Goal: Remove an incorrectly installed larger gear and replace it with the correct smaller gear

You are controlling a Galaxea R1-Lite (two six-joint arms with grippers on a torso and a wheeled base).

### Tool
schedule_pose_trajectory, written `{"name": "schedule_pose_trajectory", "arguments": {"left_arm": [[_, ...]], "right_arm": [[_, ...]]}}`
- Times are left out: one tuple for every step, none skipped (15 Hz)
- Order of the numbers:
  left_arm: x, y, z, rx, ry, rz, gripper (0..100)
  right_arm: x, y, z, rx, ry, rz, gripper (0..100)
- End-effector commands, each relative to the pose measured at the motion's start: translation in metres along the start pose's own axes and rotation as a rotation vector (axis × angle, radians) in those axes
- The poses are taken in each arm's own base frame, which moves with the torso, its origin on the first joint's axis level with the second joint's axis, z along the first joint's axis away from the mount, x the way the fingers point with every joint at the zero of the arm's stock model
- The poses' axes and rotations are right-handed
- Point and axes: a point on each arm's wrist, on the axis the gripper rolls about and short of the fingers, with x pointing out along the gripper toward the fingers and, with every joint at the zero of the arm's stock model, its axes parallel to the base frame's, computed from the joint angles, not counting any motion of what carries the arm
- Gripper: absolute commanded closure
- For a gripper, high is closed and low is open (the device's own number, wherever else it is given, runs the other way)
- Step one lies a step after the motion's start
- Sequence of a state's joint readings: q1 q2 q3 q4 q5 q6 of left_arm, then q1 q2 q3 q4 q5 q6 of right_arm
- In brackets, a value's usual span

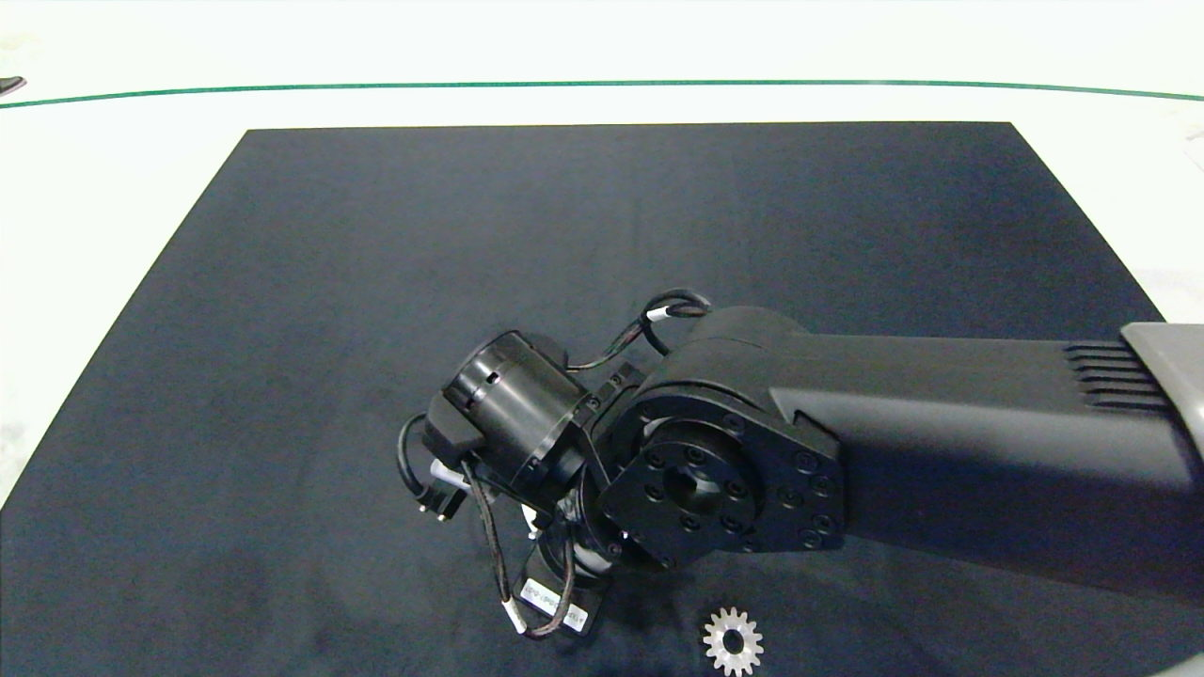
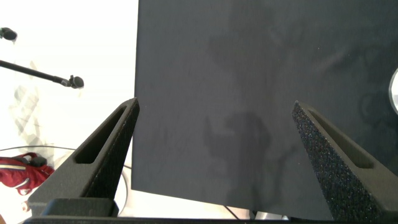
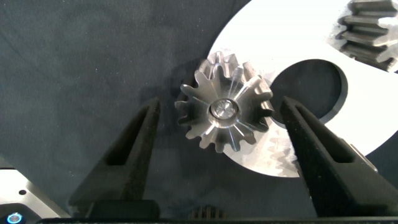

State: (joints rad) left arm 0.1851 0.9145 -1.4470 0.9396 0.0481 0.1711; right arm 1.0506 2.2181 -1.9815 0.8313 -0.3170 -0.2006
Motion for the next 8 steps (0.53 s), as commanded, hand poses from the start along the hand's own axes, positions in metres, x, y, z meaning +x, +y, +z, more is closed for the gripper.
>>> {"name": "schedule_pose_trajectory", "arguments": {"left_arm": [[-0.0005, -0.0001, -0.0008, 0.001, 0.004, -0.001, 0], [-0.0007, -0.0002, -0.0012, 0.003, 0.004, -0.001, 0], [-0.0007, -0.0002, -0.0012, 0.003, 0.004, -0.001, 0], [-0.0004, -0.0002, -0.0014, 0.003, 0.006, -0.001, 0], [-0.0007, -0.0002, -0.0012, 0.003, 0.004, -0.001, 0], [-0.0004, -0.0002, -0.0014, 0.003, 0.006, -0.001, 0], [-0.0024, -0.0003, -0.0022, 0.003, -0.001, 0.000, 0], [-0.0027, -0.0003, -0.0026, 0.005, -0.001, -0.001, 0]], "right_arm": [[-0.0003, 0.0006, -0.0001, -0.004, 0.003, -0.002, 29], [-0.0003, 0.0005, 0.0003, -0.003, -0.002, -0.002, 32], [-0.0005, 0.0011, 0.0005, -0.004, -0.002, -0.003, 33], [-0.0013, 0.0014, 0.0006, -0.005, -0.003, -0.007, 35], [-0.0011, 0.0014, 0.0003, -0.005, -0.001, -0.011, 38], [-0.0011, 0.0014, 0.0003, -0.007, -0.001, -0.012, 39], [-0.0008, 0.0014, 0.0001, -0.007, 0.002, -0.018, 41], [-0.0008, 0.0010, 0.0000, -0.007, 0.005, -0.035, 44]]}}
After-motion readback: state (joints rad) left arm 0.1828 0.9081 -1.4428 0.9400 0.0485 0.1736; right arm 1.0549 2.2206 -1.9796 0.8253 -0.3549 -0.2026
